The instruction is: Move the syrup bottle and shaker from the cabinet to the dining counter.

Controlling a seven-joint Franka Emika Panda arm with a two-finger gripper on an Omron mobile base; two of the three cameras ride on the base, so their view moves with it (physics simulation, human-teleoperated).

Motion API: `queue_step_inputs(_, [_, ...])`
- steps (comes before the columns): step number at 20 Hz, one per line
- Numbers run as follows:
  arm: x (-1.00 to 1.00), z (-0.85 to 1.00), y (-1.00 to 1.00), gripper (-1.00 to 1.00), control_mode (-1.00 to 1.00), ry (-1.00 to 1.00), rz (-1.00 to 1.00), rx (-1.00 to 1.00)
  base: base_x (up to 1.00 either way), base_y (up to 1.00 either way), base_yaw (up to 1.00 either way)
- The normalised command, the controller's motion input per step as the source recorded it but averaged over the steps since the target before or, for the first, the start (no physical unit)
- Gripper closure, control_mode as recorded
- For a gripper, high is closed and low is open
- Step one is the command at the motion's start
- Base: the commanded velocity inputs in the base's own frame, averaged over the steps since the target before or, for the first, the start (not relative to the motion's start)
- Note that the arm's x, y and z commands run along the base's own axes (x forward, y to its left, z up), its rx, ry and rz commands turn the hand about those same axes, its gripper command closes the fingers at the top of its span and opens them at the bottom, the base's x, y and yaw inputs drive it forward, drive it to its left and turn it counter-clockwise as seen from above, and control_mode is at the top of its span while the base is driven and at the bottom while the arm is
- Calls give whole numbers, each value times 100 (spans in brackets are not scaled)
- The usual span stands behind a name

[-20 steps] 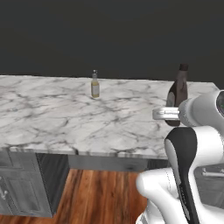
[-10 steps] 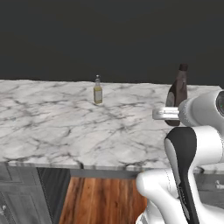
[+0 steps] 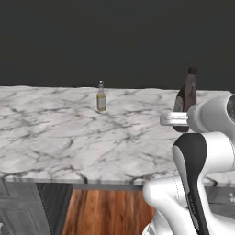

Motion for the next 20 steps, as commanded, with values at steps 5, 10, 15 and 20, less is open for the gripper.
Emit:
queue_step_inputs(5, [0,0,0,100,100,0,0,0,53,9,-5])
queue_step_inputs(10, [0,0,0,100,100,0,0,0,64,16,-7])
queue_step_inputs(15, [0,0,0,100,100,0,0,0,52,11,-12])
queue_step_inputs(20, [0,0,0,100,100,0,0,0,41,5,-14])
